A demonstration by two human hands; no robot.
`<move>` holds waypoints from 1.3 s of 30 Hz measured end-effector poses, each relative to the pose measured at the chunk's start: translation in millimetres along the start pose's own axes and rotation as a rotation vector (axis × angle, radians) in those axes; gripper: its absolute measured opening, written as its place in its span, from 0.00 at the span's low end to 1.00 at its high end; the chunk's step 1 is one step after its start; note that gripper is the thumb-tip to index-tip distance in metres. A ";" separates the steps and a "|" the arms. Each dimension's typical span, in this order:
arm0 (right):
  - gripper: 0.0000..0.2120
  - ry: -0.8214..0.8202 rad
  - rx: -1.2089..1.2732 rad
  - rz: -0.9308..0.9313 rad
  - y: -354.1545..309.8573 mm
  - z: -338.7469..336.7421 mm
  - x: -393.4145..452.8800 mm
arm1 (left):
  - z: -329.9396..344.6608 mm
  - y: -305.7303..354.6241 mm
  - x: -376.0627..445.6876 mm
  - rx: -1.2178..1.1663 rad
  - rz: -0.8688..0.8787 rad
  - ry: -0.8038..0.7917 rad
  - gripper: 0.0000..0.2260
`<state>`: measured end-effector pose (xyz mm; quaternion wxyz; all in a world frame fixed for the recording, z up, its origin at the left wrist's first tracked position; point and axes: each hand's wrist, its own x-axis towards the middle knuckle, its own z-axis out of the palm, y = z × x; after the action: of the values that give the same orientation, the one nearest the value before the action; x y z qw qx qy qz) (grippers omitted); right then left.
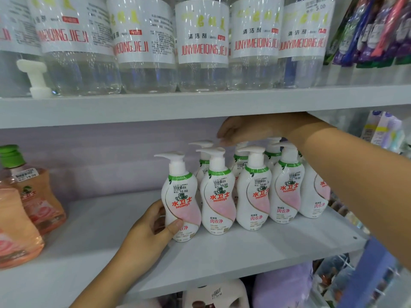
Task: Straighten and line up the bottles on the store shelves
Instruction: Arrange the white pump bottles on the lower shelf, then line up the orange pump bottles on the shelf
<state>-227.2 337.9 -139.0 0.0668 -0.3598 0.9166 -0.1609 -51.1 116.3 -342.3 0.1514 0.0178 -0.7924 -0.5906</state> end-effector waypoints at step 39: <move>0.13 0.020 0.528 -0.406 -196.6 173.4 -20.4 | -213.0 4.8 -132.9 0.146 0.023 0.832 0.11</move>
<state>-45.5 173.5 -234.3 0.1155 -0.5037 0.7536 -0.4063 132.0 -53.0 -312.2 0.4631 0.2566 -0.7038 -0.4737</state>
